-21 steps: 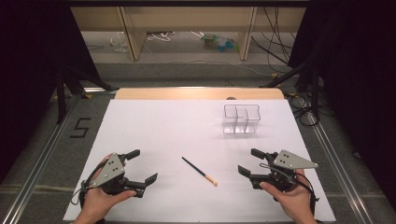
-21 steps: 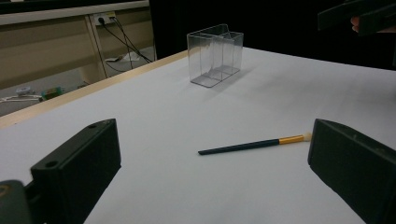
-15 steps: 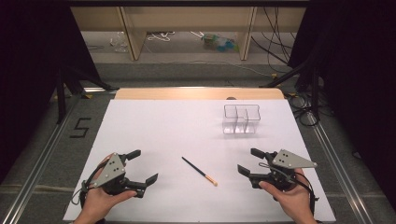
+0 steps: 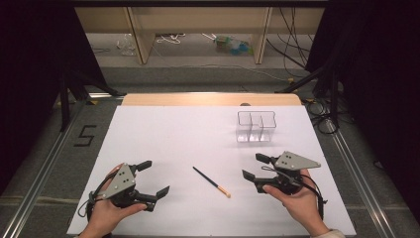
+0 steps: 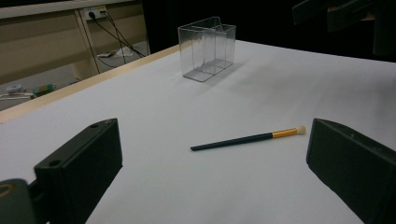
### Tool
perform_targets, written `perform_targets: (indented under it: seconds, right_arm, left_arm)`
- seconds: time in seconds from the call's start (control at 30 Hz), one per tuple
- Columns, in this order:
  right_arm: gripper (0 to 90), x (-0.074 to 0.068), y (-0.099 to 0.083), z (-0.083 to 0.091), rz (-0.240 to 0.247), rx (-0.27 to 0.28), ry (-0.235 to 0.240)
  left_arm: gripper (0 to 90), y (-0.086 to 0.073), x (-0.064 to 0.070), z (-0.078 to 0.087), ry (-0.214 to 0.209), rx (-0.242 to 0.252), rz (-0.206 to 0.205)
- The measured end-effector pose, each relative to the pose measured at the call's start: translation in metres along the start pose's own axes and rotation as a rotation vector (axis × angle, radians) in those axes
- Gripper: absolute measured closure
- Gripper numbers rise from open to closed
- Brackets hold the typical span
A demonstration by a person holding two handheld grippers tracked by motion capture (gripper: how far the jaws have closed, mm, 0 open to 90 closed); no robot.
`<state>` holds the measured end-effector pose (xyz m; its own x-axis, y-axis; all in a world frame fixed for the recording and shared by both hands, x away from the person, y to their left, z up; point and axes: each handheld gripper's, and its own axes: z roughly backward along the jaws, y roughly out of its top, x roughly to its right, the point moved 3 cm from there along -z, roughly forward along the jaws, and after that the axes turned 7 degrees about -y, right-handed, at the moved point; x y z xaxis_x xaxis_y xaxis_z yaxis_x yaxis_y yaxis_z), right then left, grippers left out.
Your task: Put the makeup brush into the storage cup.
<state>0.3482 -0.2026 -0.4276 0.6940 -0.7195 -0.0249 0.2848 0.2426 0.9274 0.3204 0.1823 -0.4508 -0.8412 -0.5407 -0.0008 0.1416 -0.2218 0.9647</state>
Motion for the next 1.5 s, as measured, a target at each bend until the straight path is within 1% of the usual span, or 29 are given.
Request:
perform_targets:
  seconds: [0.07,0.1,0.13,0.27,0.37,0.43,0.47,0.53,0.57,0.6,0.63,0.7,0.73,0.77,0.8,0.83,0.87,0.9,0.97,1.0,1.03,1.07,1.1,1.13,1.2,1.23,1.33,1.4,1.5]
  right_arm:
    - [27.5,-0.001,0.001,-0.002,0.004,-0.009,0.001]
    - [28.0,-0.003,0.002,-0.006,0.004,-0.024,0.011]
    - [29.3,-0.004,0.004,-0.008,0.015,-0.027,0.005]
    - [30.3,-0.008,0.010,-0.020,0.019,-0.056,0.011]
    - [30.3,-0.011,0.013,-0.025,0.022,-0.059,0.018]
    - [30.3,-0.013,0.016,-0.030,0.022,-0.084,0.029]
    - [30.7,-0.015,0.019,-0.033,0.032,-0.110,0.034]
    - [31.1,-0.016,0.020,-0.035,0.035,-0.115,0.032]
    - [33.6,-0.019,0.020,-0.042,0.037,-0.162,0.044]
    - [33.6,-0.019,0.020,-0.042,0.037,-0.162,0.044]
    - [33.8,-0.021,0.020,-0.046,0.042,-0.216,0.055]
    - [34.6,-0.021,0.019,-0.049,0.046,-0.232,0.057]
    - [35.6,-0.026,0.018,-0.054,0.051,-0.285,0.074]
    - [35.6,-0.026,0.018,-0.054,0.051,-0.285,0.074]
    - [36.4,-0.030,0.016,-0.060,0.061,-0.334,0.088]
    - [36.4,-0.030,0.016,-0.060,0.061,-0.334,0.088]
    - [36.8,-0.033,0.014,-0.065,0.070,-0.378,0.102]
    - [36.8,-0.033,0.014,-0.065,0.070,-0.378,0.102]
    - [38.2,-0.036,0.011,-0.069,0.078,-0.432,0.102]
    - [39.3,-0.036,0.010,-0.073,0.106,-0.449,0.119]
    - [40.9,-0.039,0.008,-0.077,0.112,-0.495,0.119]
    - [42.0,-0.040,0.007,-0.078,0.119,-0.520,0.127]
    - [42.0,-0.040,0.007,-0.078,0.119,-0.520,0.127]
    - [44.6,-0.042,0.005,-0.083,0.143,-0.564,0.134]
    - [44.9,-0.043,0.004,-0.086,0.159,-0.575,0.141]
    - [48.0,-0.046,0.000,-0.090,0.160,-0.644,0.160]
    - [50.5,-0.048,-0.002,-0.095,0.157,-0.671,0.157]
    - [52.9,-0.049,-0.006,-0.101,0.172,-0.727,0.162]
    - [55.3,-0.051,-0.007,-0.104,0.170,-0.755,0.155]
  left_arm:
    - [3.4,0.000,0.000,0.000,0.003,-0.004,-0.007]
    - [3.6,-0.001,0.000,0.000,0.002,-0.013,-0.005]
    - [3.7,-0.001,-0.001,-0.001,0.002,-0.011,0.003]
    - [3.8,-0.001,0.000,-0.001,0.000,-0.017,-0.006]
    - [3.9,-0.001,0.000,-0.001,-0.005,-0.015,0.000]
    - [4.0,-0.001,0.001,-0.001,-0.005,-0.020,-0.004]
    - [4.0,-0.001,0.001,-0.001,-0.006,-0.020,-0.004]
    - [4.1,-0.001,0.001,-0.001,-0.007,-0.019,-0.004]
    - [4.2,-0.001,0.001,-0.001,-0.008,-0.018,-0.002]
    - [4.2,-0.001,0.001,-0.001,-0.010,-0.018,-0.007]
    - [4.2,-0.001,0.001,-0.002,-0.010,-0.014,0.000]
    - [4.2,-0.001,0.001,-0.002,-0.013,-0.014,0.001]
    - [4.3,-0.001,0.002,-0.002,-0.016,-0.014,0.003]
    - [4.3,-0.001,0.002,-0.002,-0.016,-0.014,0.003]
    - [4.3,-0.001,0.002,-0.003,-0.018,-0.017,0.003]
    - [4.4,-0.001,0.002,-0.003,-0.018,-0.017,0.003]
    - [4.4,-0.002,0.002,-0.003,-0.022,-0.012,0.005]
    - [4.4,-0.002,0.002,-0.003,-0.022,-0.012,0.005]
    - [4.4,-0.001,0.002,-0.003,-0.018,-0.020,-0.002]
    - [4.4,-0.002,0.002,-0.003,-0.018,-0.020,-0.002]
    - [4.4,-0.002,0.002,-0.003,-0.019,-0.021,-0.002]
    - [4.5,-0.002,0.002,-0.003,-0.019,-0.021,0.000]
    - [4.5,-0.002,0.002,-0.003,-0.019,-0.021,0.000]
    - [4.6,-0.002,0.002,-0.003,-0.020,-0.021,0.000]
    - [4.6,-0.002,0.003,-0.004,-0.022,-0.022,0.001]
    - [4.7,-0.002,0.003,-0.004,-0.024,-0.024,0.002]
    - [4.8,-0.002,0.003,-0.004,-0.025,-0.027,-0.002]
    - [4.9,-0.002,0.003,-0.004,-0.027,-0.029,-0.002]
    - [5.0,-0.002,0.003,-0.005,-0.028,-0.029,-0.001]
